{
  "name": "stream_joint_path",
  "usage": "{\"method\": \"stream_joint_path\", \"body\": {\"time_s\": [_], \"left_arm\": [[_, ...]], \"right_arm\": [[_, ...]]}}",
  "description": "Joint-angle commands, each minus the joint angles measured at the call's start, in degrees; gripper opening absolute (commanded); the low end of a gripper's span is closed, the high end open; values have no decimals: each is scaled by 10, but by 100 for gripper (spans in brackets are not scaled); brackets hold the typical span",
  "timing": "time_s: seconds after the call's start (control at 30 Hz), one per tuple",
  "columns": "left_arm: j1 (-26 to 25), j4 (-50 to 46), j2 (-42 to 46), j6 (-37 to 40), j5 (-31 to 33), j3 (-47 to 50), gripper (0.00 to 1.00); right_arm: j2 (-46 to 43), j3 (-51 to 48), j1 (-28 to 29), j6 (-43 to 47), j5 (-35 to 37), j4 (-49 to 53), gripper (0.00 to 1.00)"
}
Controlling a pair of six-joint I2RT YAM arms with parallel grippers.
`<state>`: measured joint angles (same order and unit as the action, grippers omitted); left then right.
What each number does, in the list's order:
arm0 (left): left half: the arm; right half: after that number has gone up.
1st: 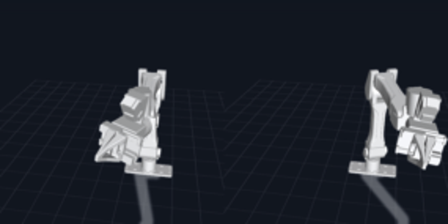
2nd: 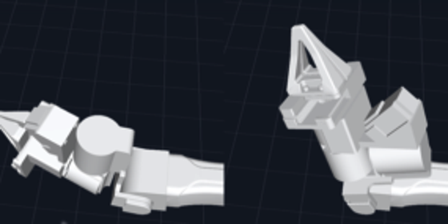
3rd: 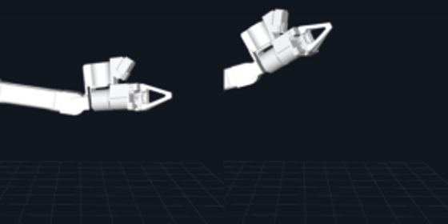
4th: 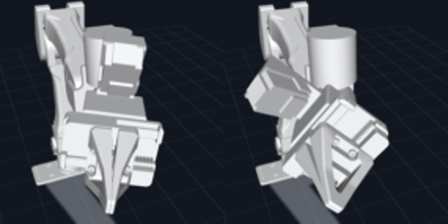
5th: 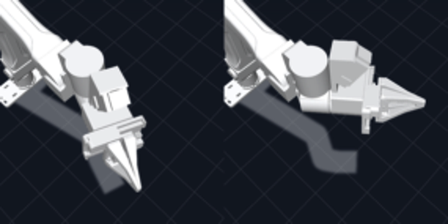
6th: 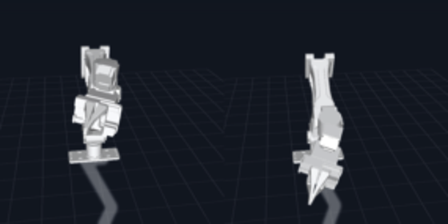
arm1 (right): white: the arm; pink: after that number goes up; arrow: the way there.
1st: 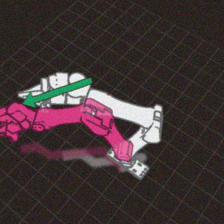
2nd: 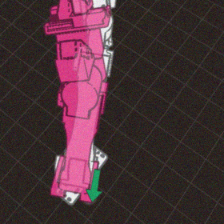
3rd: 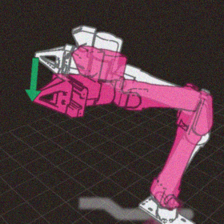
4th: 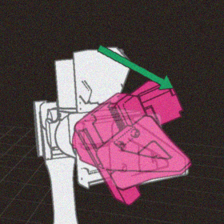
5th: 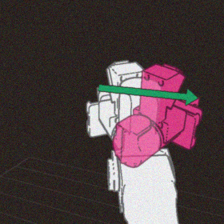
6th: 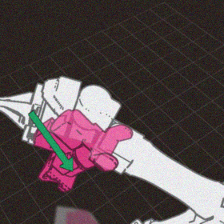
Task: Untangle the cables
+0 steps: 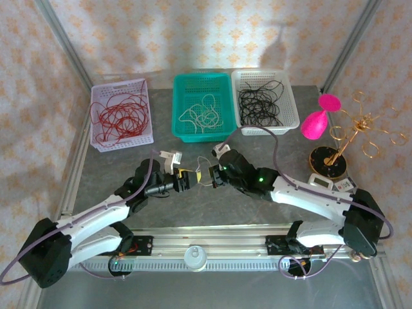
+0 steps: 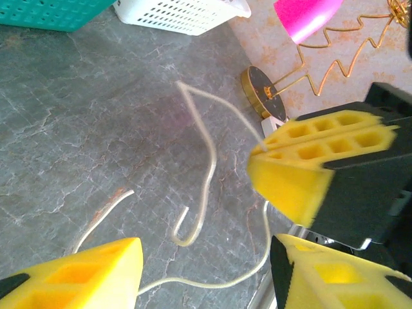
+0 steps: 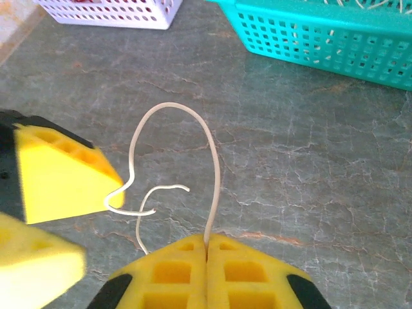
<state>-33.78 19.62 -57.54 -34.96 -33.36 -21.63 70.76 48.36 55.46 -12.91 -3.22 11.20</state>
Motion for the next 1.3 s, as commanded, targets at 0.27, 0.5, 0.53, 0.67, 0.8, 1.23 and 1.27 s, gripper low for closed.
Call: {"method": "stream_joint_path", "body": {"time_s": [0.27, 0.5, 0.53, 0.67, 0.8, 1.23, 1.27], "left_arm": [[-2, 21, -28, 26, 46, -36, 7], [-2, -95, 7, 67, 90, -66, 0], [-3, -111, 14, 70, 88, -70, 0], [-2, -164, 30, 81, 69, -79, 0], [-6, -177, 43, 83, -5, -90, 0], [-20, -225, 97, 70, -102, -196, 0], [-20, -223, 98, 67, -105, -203, 0]], "right_arm": [[-27, 8, 1, -11, -13, 0, 0], [-27, 3, 1, -12, 8, 3, 0], [-27, 3, 2, -12, 20, 6, 0], [-27, 0, 1, -22, 87, 10, 10], [-28, -17, 2, -15, 110, -42, 21], [68, -108, -10, -137, 265, -313, 49], [78, -112, -17, -153, 244, -338, 50]]}}
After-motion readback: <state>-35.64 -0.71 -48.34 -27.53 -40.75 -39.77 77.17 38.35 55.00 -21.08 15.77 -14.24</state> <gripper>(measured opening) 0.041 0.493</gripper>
